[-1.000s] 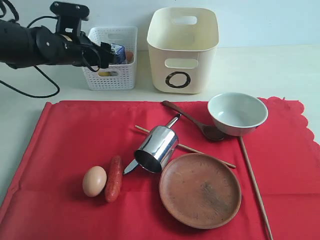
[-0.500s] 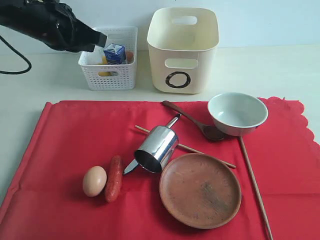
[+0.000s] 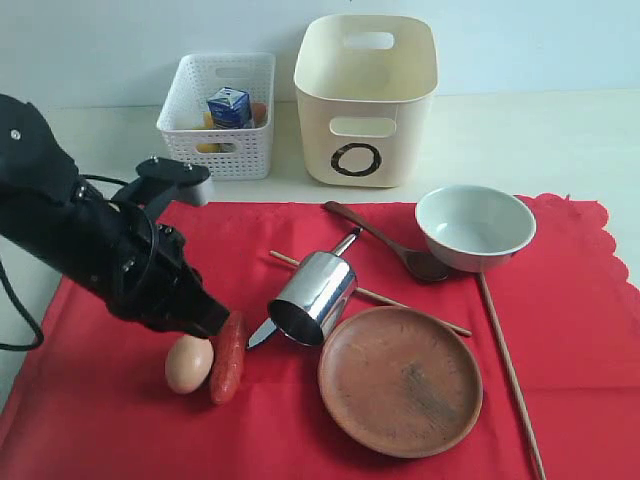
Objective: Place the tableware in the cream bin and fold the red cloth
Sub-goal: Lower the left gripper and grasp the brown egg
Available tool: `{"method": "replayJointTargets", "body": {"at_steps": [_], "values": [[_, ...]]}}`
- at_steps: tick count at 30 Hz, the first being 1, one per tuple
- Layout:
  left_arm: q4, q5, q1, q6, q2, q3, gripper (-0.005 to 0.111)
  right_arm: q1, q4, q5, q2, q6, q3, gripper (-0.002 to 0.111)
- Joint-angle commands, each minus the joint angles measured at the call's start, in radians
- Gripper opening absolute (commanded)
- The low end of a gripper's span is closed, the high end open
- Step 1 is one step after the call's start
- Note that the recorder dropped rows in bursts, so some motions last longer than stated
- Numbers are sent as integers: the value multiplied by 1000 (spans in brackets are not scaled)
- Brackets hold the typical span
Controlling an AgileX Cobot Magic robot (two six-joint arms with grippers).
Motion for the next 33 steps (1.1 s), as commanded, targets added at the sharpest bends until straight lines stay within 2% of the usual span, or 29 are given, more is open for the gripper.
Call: {"method": "replayJointTargets", "body": {"at_steps": [1, 9, 11, 13, 18, 21, 23, 33], "values": [[-6, 7, -6, 40, -13, 43, 0, 0, -1, -7, -7, -6, 5, 0], [25, 8, -6, 40, -13, 43, 1, 0, -1, -7, -7, -6, 5, 0], [29, 8, -6, 38, -13, 43, 6, 0, -1, -7, -7, -6, 5, 0], [45, 6, -6, 38, -13, 43, 16, 0, -1, -7, -7, -6, 5, 0], [51, -13, -6, 38, -13, 43, 58, 0, -1, -3, -7, -6, 5, 0], [64, -26, -6, 38, -11, 43, 75, 0, -1, -3, -7, -6, 5, 0], [69, -40, -6, 38, -11, 43, 78, 0, -1, -3, -7, -6, 5, 0], [91, -79, -6, 38, 72, 43, 74, 0, -1, -3, -7, -6, 5, 0]]}}
